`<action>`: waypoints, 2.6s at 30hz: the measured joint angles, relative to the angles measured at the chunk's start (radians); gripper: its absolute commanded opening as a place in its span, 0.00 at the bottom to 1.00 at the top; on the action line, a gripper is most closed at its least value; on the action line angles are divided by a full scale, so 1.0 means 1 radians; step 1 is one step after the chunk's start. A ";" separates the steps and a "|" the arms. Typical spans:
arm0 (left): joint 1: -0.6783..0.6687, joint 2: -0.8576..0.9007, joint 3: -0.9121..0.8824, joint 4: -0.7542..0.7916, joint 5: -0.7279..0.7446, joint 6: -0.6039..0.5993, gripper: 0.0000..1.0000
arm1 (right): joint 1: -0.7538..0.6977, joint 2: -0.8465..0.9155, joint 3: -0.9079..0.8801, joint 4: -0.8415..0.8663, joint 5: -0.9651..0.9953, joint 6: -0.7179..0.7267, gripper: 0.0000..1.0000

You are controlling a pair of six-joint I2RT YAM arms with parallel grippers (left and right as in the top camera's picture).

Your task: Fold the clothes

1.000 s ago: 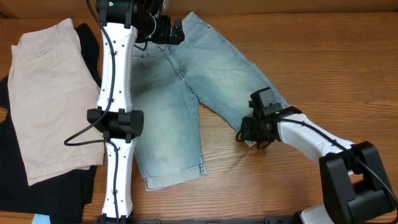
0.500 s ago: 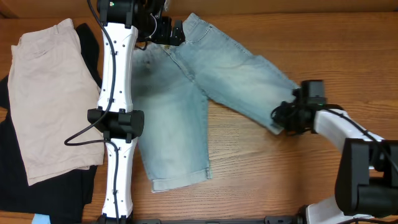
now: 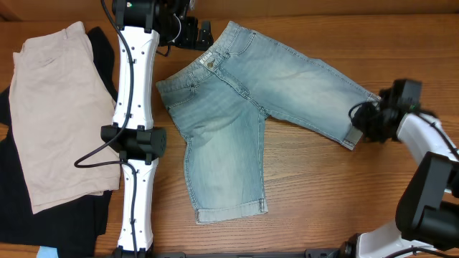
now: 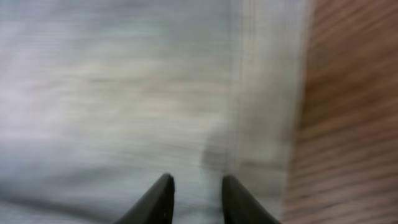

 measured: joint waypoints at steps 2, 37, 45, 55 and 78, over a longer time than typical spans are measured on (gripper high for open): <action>0.000 0.000 0.000 0.002 -0.017 0.000 1.00 | 0.008 -0.005 0.074 -0.106 -0.045 -0.017 0.52; 0.000 0.000 0.000 0.011 -0.086 -0.004 1.00 | 0.987 -0.034 0.020 -0.342 0.205 0.048 0.66; 0.000 0.000 0.000 -0.004 -0.086 -0.004 1.00 | 1.013 0.036 0.019 -0.343 0.202 0.061 0.37; 0.000 0.000 0.000 -0.006 -0.086 -0.004 1.00 | 1.013 0.036 -0.050 -0.320 0.194 0.102 0.08; 0.000 0.000 0.000 -0.006 -0.098 -0.004 1.00 | 0.628 0.035 -0.068 -0.414 0.257 0.360 0.11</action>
